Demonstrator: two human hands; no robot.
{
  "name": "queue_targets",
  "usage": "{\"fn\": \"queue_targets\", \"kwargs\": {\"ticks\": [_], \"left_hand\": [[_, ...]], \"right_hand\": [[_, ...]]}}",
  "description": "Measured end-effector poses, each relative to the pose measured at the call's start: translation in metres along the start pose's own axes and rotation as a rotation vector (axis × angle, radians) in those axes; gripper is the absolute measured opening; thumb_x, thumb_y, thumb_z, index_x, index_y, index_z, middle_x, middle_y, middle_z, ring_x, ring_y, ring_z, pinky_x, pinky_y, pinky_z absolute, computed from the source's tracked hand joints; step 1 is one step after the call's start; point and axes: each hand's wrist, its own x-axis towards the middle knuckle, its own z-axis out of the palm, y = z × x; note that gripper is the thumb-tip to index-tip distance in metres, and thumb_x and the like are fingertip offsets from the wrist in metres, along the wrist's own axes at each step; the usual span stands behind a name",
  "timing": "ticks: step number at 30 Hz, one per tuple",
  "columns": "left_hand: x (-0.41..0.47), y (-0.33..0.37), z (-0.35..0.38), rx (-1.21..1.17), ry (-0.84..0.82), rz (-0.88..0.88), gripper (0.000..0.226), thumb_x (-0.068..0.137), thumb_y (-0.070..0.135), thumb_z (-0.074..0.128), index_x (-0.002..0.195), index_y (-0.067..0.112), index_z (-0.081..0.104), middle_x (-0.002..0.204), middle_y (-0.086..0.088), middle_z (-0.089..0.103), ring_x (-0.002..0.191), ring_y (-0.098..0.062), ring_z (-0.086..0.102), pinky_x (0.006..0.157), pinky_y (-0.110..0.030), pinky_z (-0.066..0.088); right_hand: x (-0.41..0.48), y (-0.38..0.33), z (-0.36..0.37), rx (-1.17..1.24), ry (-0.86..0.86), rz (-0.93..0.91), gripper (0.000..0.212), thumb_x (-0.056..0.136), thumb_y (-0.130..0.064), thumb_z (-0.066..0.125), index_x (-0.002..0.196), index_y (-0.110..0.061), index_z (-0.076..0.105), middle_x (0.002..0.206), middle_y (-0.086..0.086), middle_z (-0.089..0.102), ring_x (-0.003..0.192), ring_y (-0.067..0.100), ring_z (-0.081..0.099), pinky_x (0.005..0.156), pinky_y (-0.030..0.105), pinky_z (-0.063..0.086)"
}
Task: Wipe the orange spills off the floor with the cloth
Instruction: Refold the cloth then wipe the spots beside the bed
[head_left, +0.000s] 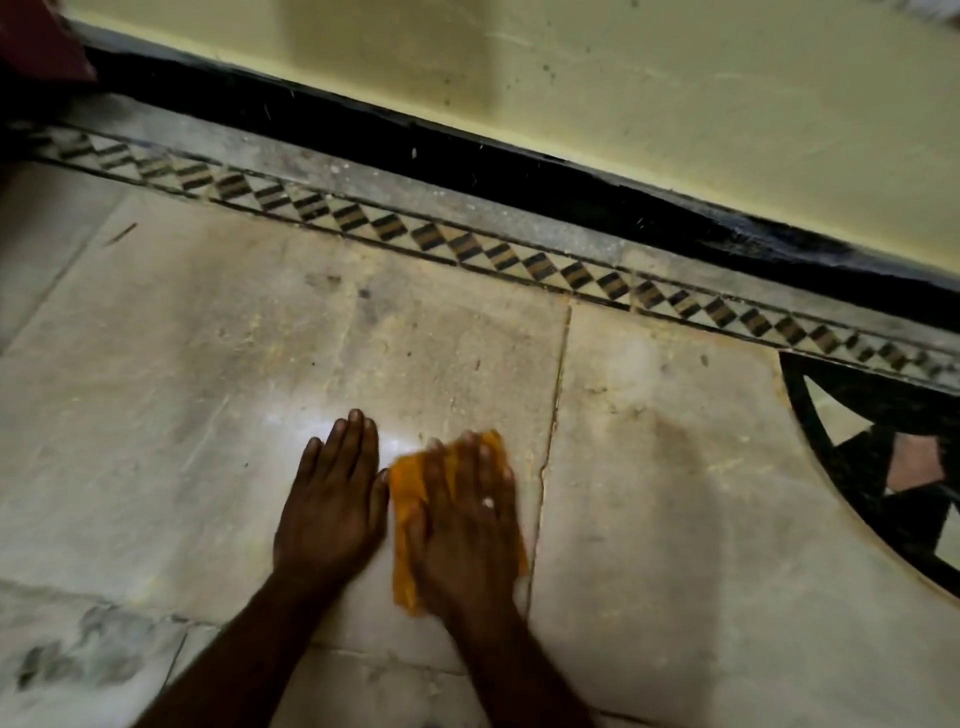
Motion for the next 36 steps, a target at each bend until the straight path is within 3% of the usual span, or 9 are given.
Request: {"fn": "queue_targets", "kwargs": {"ticks": [3, 9, 14, 18, 22, 26, 29, 32, 36], "left_hand": [[0.001, -0.001, 0.0, 0.01, -0.006, -0.007, 0.064, 0.104, 0.044, 0.02, 0.155, 0.007, 0.03, 0.163, -0.01, 0.025, 0.151, -0.023, 0.024, 0.124, -0.04, 0.011], [0.001, -0.001, 0.002, 0.023, -0.015, -0.024, 0.065, 0.102, 0.042, 0.023, 0.157, 0.007, 0.025, 0.164, -0.01, 0.023, 0.152, -0.026, 0.023, 0.123, -0.042, 0.012], [0.003, 0.0, 0.002, -0.007, -0.021, -0.061, 0.065, 0.102, 0.042, 0.022, 0.157, 0.008, 0.025, 0.164, -0.01, 0.024, 0.151, -0.026, 0.024, 0.122, -0.043, 0.013], [0.001, 0.006, -0.002, -0.017, -0.026, -0.08, 0.066, 0.102, 0.044, 0.018, 0.158, 0.011, 0.021, 0.166, -0.006, 0.019, 0.152, -0.023, 0.021, 0.123, -0.041, 0.01], [0.002, 0.012, -0.006, -0.037, -0.05, -0.119, 0.066, 0.101, 0.046, 0.011, 0.161, 0.017, 0.013, 0.168, -0.002, 0.01, 0.155, -0.02, 0.012, 0.124, -0.042, 0.008], [0.012, 0.021, -0.015, -0.053, -0.195, -0.205, 0.062, 0.106, 0.042, 0.015, 0.161, 0.018, 0.004, 0.169, -0.004, 0.001, 0.156, -0.025, 0.005, 0.124, -0.047, 0.011], [0.019, 0.024, -0.018, -0.071, -0.388, -0.277, 0.076, 0.098, 0.05, 0.004, 0.159, 0.005, -0.002, 0.168, -0.017, -0.004, 0.155, -0.036, 0.002, 0.123, -0.052, 0.017], [-0.018, 0.058, -0.019, -0.079, -0.427, -0.227, 0.072, 0.104, 0.044, 0.018, 0.158, 0.0, 0.0, 0.166, -0.023, -0.003, 0.153, -0.042, 0.005, 0.119, -0.056, 0.021], [-0.066, 0.097, -0.018, -0.101, -0.454, -0.166, 0.069, 0.108, 0.038, 0.024, 0.158, 0.004, -0.01, 0.166, -0.018, -0.015, 0.155, -0.035, -0.008, 0.123, -0.05, 0.007]], "right_hand": [[0.072, 0.018, -0.016, 0.081, -0.023, -0.044, 0.065, 0.102, -0.048, 0.032, 0.162, -0.025, 0.026, 0.169, 0.013, 0.022, 0.157, 0.031, 0.017, 0.127, 0.053, 0.014], [0.091, 0.183, -0.052, -0.014, -0.093, 0.298, 0.072, 0.098, -0.057, 0.001, 0.164, -0.029, -0.001, 0.172, 0.011, 0.0, 0.159, 0.029, 0.0, 0.127, 0.054, 0.0], [0.007, 0.276, -0.07, -0.03, -0.038, 0.596, 0.064, 0.105, -0.05, 0.01, 0.164, -0.028, 0.001, 0.172, 0.015, 0.005, 0.158, 0.033, 0.006, 0.127, 0.057, 0.007], [-0.043, 0.269, -0.058, -0.021, 0.027, 0.752, 0.066, 0.102, -0.04, 0.02, 0.162, -0.013, 0.017, 0.164, 0.029, 0.024, 0.151, 0.047, 0.025, 0.117, 0.067, 0.026], [-0.052, 0.172, -0.051, -0.019, 0.118, 0.361, 0.073, 0.099, -0.047, 0.037, 0.157, -0.004, 0.026, 0.15, 0.037, 0.042, 0.141, 0.057, 0.035, 0.113, 0.067, 0.032], [-0.069, 0.073, -0.035, 0.085, -0.082, -0.099, 0.096, 0.092, -0.081, 0.034, 0.159, -0.036, -0.018, 0.17, 0.011, -0.007, 0.156, 0.039, -0.009, 0.122, 0.054, -0.004], [-0.108, 0.041, -0.023, -0.004, -0.272, -0.443, 0.094, 0.089, -0.071, 0.035, 0.165, -0.025, 0.005, 0.172, 0.011, -0.005, 0.158, 0.034, -0.009, 0.122, 0.054, -0.003], [-0.129, 0.059, -0.032, -0.177, -0.456, -0.558, 0.087, 0.082, -0.062, 0.029, 0.159, -0.021, 0.032, 0.166, 0.012, 0.029, 0.156, 0.034, 0.018, 0.122, 0.058, 0.02], [-0.107, 0.093, -0.093, 0.021, -0.714, -0.495, 0.072, 0.103, -0.048, 0.034, 0.163, -0.012, 0.018, 0.17, 0.016, 0.016, 0.157, 0.032, 0.015, 0.127, 0.045, 0.01]]}}
